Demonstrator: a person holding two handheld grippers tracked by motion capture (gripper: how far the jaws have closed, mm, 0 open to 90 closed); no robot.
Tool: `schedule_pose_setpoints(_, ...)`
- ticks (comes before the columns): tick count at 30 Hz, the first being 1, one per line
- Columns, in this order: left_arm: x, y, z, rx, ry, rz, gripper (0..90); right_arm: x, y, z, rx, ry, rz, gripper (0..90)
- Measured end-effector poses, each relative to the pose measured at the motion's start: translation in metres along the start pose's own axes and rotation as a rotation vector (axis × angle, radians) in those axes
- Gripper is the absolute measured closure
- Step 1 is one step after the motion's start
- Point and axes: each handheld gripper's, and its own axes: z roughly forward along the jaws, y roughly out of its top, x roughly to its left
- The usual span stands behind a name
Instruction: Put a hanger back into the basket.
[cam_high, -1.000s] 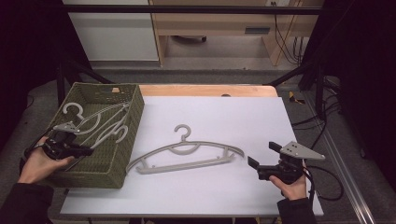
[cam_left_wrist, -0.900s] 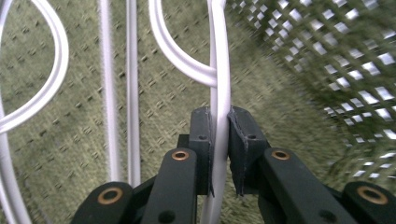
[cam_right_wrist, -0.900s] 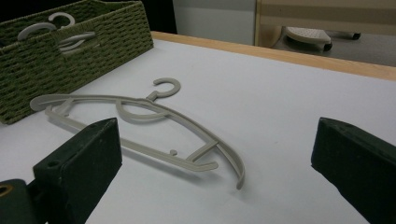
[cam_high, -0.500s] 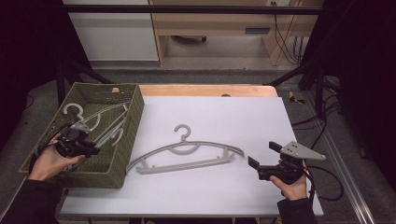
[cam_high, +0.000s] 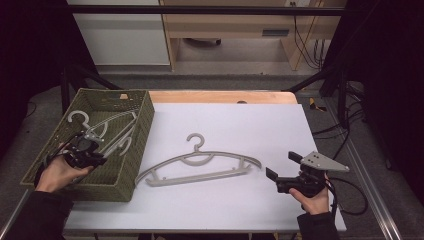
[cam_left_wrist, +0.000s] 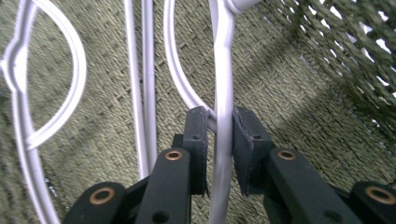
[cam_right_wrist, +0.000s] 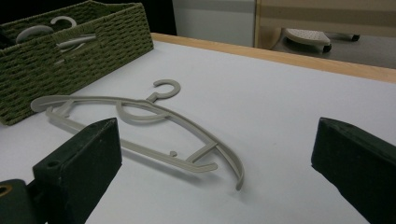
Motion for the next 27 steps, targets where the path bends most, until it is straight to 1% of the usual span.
schedule_pose_setpoints(1,0.001,0.0,-0.003,-0.011,0.0,-0.004,78.7,0.001,0.0,0.0,-0.006,-0.004,0.01,1.9)
schedule_pose_setpoints(2,0.004,-0.001,-0.007,-0.036,-0.021,-0.025,80.8,0.0,0.0,0.0,-0.007,-0.004,0.01,1.9)
schedule_pose_setpoints(3,0.007,-0.002,-0.01,-0.05,-0.023,-0.032,81.7,0.0,0.0,0.0,-0.008,0.0,0.01,1.9)
schedule_pose_setpoints(4,0.009,-0.002,-0.011,-0.047,-0.014,-0.042,81.6,0.0,0.001,0.0,-0.007,-0.003,0.009,1.9)
schedule_pose_setpoints(5,0.011,-0.003,-0.01,-0.043,-0.009,-0.042,81.5,0.0,0.001,-0.001,-0.005,-0.002,0.008,1.9)
schedule_pose_setpoints(7,0.014,-0.005,-0.01,-0.06,-0.021,-0.053,81.4,0.0,0.001,-0.001,-0.004,-0.003,0.007,1.8)
schedule_pose_setpoints(10,0.015,-0.007,-0.01,-0.087,-0.02,-0.06,81.3,0.0,0.001,-0.001,-0.005,-0.004,0.007,1.8)
schedule_pose_setpoints(12,0.017,-0.008,-0.012,-0.095,-0.022,-0.067,81.3,0.0,0.001,-0.001,-0.007,-0.004,0.009,1.8)
schedule_pose_setpoints(14,0.019,-0.009,-0.014,-0.113,-0.015,-0.079,80.9,0.0,0.001,-0.001,-0.009,-0.005,0.01,1.8)
schedule_pose_setpoints(16,0.022,-0.01,-0.015,-0.118,-0.015,-0.089,80.7,0.0,0.001,-0.001,-0.009,-0.005,0.011,1.8)
schedule_pose_setpoints(20,0.028,-0.013,-0.019,-0.148,0.02,-0.123,79.0,0.0,0.001,-0.001,-0.012,-0.008,0.011,1.8)
schedule_pose_setpoints(21,0.029,-0.013,-0.02,-0.152,0.038,-0.129,79.0,0.0,0.001,-0.001,-0.012,-0.008,0.011,1.8)
schedule_pose_setpoints(22,0.031,-0.014,-0.021,-0.148,0.069,-0.133,78.5,0.0,0.001,-0.001,-0.011,-0.008,0.011,1.8)
schedule_pose_setpoints(23,0.034,-0.014,-0.02,-0.138,0.11,-0.143,78.1,0.0,0.001,-0.001,-0.011,-0.007,0.011,1.8)
schedule_pose_setpoints(25,0.039,-0.016,-0.017,-0.121,0.152,-0.16,78.8,0.0,0.001,-0.001,-0.011,-0.007,0.011,1.8)
schedule_pose_setpoints(26,0.043,-0.018,-0.014,-0.12,0.153,-0.178,79.3,0.0,0.001,-0.001,-0.01,-0.005,0.012,1.8)
schedule_pose_setpoints(27,0.047,-0.02,-0.013,-0.129,0.139,-0.198,79.2,0.0,0.001,-0.001,-0.01,-0.005,0.012,1.8)
